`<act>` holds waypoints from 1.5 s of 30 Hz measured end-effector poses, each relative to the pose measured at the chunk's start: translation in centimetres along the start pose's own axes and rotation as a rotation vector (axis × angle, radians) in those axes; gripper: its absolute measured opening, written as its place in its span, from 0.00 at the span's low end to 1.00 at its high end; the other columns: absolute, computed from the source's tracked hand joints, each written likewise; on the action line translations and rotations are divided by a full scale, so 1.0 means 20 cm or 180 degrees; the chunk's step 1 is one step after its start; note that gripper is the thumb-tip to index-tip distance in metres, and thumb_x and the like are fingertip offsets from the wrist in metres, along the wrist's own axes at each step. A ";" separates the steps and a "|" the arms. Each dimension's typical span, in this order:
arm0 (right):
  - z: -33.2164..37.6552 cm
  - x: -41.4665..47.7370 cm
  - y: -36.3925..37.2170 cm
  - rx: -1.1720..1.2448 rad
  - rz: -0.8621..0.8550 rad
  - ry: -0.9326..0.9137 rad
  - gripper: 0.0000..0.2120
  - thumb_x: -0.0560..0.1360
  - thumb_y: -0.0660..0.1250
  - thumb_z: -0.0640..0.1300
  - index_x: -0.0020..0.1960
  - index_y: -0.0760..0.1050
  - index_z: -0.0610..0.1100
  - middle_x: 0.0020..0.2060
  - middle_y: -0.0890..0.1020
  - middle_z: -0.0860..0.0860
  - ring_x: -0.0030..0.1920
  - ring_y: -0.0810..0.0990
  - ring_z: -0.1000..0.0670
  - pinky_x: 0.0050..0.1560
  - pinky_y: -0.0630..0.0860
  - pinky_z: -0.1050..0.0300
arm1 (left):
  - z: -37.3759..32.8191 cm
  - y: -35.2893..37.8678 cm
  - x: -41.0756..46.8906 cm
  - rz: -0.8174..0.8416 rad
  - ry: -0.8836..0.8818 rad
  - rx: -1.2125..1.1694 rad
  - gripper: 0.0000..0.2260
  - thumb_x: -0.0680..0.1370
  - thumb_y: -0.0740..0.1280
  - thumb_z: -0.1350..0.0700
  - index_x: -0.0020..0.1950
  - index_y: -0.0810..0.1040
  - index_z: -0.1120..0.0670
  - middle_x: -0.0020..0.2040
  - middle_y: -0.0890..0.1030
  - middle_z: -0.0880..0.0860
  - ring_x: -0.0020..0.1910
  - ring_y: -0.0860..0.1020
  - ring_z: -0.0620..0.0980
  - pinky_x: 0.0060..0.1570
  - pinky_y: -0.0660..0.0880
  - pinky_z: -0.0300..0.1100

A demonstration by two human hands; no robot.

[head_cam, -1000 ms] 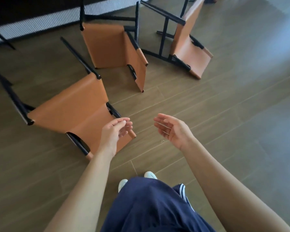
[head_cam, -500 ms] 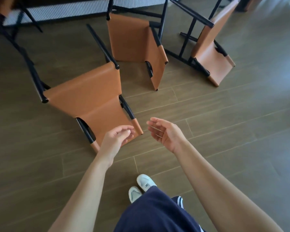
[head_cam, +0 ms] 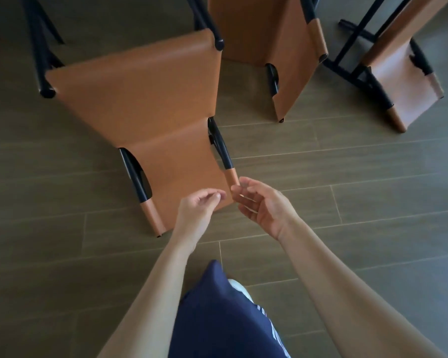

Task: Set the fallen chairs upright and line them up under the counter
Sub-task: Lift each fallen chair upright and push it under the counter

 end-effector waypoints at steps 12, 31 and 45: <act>-0.55 0.91 -0.05 -0.0152 0.0323 0.0056 0.11 0.79 0.61 0.40 0.54 0.81 0.45 0.49 0.86 0.47 0.48 0.85 0.49 0.46 0.77 0.57 | 0.80 -0.06 0.60 -0.0279 0.0033 -0.0338 0.10 0.80 0.64 0.62 0.54 0.82 0.51 0.45 0.85 0.44 0.48 0.83 0.41 0.54 0.76 0.35; -1.06 1.61 -0.12 -0.0143 0.0279 0.0298 0.10 0.80 0.60 0.41 0.51 0.79 0.45 0.42 0.87 0.48 0.42 0.86 0.52 0.42 0.76 0.57 | 1.44 -0.22 0.99 -0.0449 -0.0132 -0.0054 0.09 0.79 0.64 0.61 0.49 0.82 0.49 0.46 0.85 0.46 0.48 0.83 0.43 0.51 0.77 0.38; -1.33 1.84 -0.35 0.0026 -0.0305 0.0617 0.11 0.80 0.57 0.39 0.52 0.78 0.43 0.46 0.85 0.48 0.45 0.82 0.50 0.43 0.74 0.56 | 1.89 -0.32 1.03 -0.0848 -0.0610 -0.0527 0.07 0.79 0.66 0.55 0.56 0.81 0.52 0.51 0.84 0.50 0.51 0.82 0.46 0.56 0.76 0.43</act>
Point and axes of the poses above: each hand's wrist, its own x-axis towards the middle knuckle, its own y-axis out of the palm, z = x × y, the point moved 10 cm from there along x, towards the middle knuckle
